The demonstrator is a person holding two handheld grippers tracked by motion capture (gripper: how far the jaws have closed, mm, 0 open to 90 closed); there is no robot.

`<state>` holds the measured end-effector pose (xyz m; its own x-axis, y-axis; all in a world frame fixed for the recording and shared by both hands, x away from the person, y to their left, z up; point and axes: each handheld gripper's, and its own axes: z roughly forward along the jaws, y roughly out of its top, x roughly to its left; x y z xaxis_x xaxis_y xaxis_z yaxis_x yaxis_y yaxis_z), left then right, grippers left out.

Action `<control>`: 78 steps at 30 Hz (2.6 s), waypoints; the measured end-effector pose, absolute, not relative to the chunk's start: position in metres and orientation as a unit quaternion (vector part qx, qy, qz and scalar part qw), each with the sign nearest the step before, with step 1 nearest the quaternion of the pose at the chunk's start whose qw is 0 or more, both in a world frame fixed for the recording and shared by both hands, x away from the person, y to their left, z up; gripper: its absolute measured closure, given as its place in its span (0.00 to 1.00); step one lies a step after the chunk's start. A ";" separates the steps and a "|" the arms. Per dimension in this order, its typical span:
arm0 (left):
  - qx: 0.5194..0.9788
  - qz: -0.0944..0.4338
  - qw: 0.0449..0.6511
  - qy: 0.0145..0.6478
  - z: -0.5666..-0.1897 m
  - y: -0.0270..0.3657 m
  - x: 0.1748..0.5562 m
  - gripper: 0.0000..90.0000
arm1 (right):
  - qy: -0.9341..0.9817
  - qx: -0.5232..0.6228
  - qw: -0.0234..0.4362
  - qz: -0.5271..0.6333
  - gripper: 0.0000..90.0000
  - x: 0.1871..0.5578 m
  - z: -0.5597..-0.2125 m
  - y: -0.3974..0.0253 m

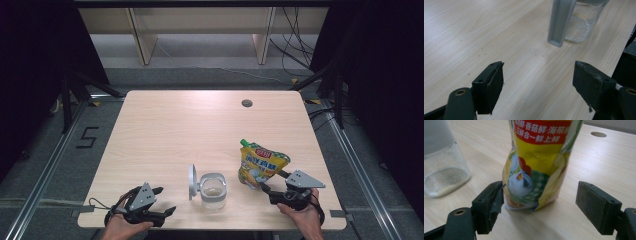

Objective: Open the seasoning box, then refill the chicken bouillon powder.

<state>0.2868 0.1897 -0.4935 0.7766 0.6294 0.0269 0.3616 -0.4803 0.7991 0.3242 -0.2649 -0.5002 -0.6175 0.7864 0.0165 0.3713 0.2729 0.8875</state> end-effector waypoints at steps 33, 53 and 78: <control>0.849 0.153 0.419 0.282 -0.495 0.187 0.284 0.27 | 0.749 0.336 0.255 0.511 0.25 0.344 -0.503 -0.247; 0.859 0.152 0.403 0.275 -0.497 0.185 0.285 0.27 | 0.734 0.342 0.228 0.541 0.32 0.353 -0.508 -0.241; 0.859 0.155 0.404 0.272 -0.499 0.183 0.284 0.27 | 0.706 0.349 0.222 0.575 0.38 0.366 -0.514 -0.237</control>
<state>0.2836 0.1828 -0.4986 0.8041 0.5926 0.0474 0.3414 -0.5255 0.7793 0.3663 -0.2370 -0.5142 -0.6583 0.7476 0.0875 0.2381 0.0965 0.9664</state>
